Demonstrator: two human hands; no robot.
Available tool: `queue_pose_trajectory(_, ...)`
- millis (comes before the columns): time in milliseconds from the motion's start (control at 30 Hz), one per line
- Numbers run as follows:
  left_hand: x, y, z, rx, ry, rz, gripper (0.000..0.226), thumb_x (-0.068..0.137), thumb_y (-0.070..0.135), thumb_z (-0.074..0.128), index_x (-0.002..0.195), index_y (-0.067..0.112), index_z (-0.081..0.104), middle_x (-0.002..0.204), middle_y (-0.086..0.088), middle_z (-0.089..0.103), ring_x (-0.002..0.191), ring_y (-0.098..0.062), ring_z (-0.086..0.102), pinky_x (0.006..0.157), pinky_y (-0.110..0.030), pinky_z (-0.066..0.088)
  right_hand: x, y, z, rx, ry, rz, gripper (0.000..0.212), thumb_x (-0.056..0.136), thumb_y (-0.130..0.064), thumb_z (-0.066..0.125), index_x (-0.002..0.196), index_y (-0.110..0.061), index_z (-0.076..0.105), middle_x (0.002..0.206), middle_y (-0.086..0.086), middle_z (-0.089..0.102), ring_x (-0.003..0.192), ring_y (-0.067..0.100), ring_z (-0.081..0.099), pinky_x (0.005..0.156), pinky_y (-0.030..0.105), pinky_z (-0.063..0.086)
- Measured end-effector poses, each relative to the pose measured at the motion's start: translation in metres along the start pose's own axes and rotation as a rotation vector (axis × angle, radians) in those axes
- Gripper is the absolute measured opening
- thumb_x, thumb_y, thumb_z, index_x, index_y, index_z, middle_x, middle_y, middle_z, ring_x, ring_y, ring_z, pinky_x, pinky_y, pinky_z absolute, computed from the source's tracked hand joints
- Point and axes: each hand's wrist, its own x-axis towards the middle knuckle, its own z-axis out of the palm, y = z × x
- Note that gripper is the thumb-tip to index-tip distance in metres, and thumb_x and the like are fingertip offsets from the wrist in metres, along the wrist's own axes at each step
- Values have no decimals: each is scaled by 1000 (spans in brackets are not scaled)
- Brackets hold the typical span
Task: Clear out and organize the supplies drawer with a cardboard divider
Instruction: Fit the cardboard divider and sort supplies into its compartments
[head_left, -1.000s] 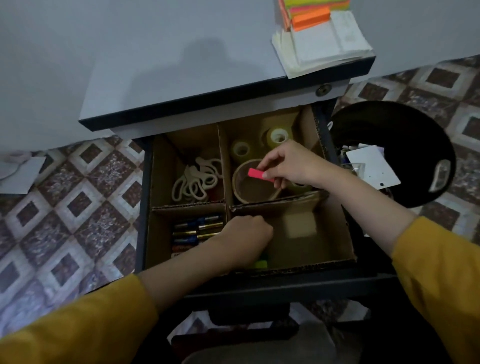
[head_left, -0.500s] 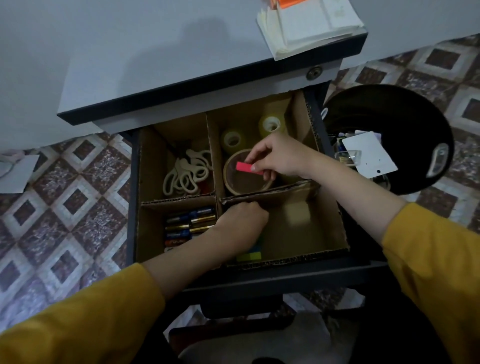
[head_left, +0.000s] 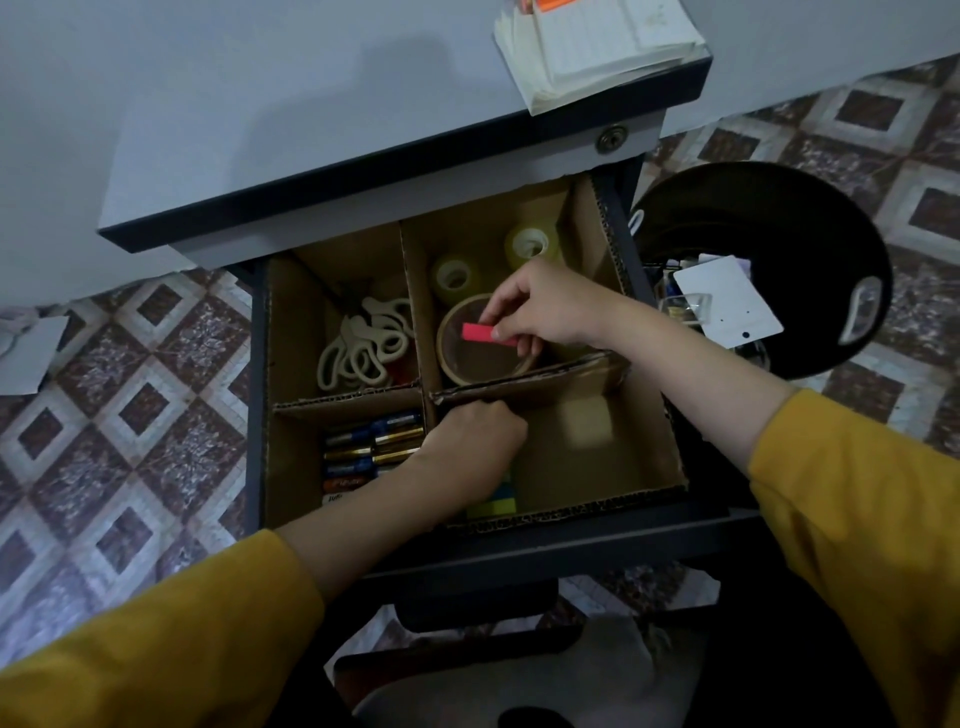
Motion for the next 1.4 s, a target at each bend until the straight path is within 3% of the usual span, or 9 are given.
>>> queue_pose_trajectory(567, 0, -3, 1, -50, -54, -3, 19, 93, 1, 43, 105, 6, 56, 113, -12, 54, 102, -26, 55, 72, -26, 36, -2, -1, 0, -12, -7, -18, 23, 86, 0, 60, 108, -2, 66, 81, 3, 60, 56, 11, 59, 55, 19, 53)
queue_pose_trajectory(767, 0, -8, 4, -137, -10, 82, 34, 91, 5, 47, 120, 18, 59, 123, -4, 53, 109, -22, 54, 87, -32, 45, -1, -1, -1, -16, -16, -20, 23, 87, 0, 60, 109, -3, 65, 80, 3, 60, 55, 10, 59, 54, 19, 53)
queue_pose_trajectory(1033, 5, -12, 6, -165, -113, 93, 31, 89, 4, 50, 111, 20, 66, 119, -5, 57, 105, -23, 56, 90, -36, 47, -1, -1, -2, -15, -30, -17, 23, 87, -1, 60, 109, -3, 66, 81, 3, 60, 56, 11, 60, 57, 22, 55)
queue_pose_trajectory(1267, 2, -11, 7, -157, -94, 83, 32, 89, 6, 50, 115, 20, 63, 117, -5, 58, 104, -22, 56, 85, -33, 47, -2, -1, -2, 2, -35, -15, 22, 88, -3, 60, 108, -5, 65, 83, 4, 61, 61, 15, 62, 61, 24, 56)
queue_pose_trajectory(1400, -11, -6, 6, -78, 1, 118, 36, 92, 7, 45, 124, 19, 55, 123, -4, 54, 112, -23, 52, 88, -35, 45, -7, -1, -4, 49, -24, 3, 24, 88, 0, 58, 111, -3, 64, 85, 9, 62, 63, 16, 62, 58, 19, 54)
